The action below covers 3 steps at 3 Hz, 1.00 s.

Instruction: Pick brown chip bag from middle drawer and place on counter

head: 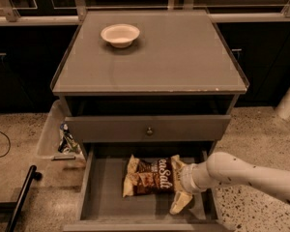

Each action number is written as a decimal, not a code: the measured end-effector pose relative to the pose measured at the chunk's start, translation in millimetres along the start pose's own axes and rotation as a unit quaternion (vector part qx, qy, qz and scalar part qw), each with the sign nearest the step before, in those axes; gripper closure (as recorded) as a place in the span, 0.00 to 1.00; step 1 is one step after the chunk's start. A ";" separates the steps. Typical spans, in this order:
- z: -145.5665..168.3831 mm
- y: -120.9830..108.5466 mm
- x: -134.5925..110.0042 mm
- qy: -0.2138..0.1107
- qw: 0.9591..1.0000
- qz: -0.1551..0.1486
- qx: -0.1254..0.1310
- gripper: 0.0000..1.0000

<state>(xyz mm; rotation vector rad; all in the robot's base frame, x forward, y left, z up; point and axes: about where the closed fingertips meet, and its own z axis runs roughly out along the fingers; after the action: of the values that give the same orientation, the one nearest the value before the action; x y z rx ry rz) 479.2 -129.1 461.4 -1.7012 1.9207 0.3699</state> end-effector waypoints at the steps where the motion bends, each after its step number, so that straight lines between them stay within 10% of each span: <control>1: 27.4 -16.2 0.3 -0.032 0.999 -0.018 0.012 0.00; 3: 60.1 -44.7 10.9 -0.051 0.998 -0.028 0.032 0.00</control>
Offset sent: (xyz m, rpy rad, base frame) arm 0.0662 0.0219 -0.0547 0.1143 -0.1241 0.0318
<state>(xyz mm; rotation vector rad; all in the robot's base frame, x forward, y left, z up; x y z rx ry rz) 535.1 -113.1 412.8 -1.6596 1.7895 0.3638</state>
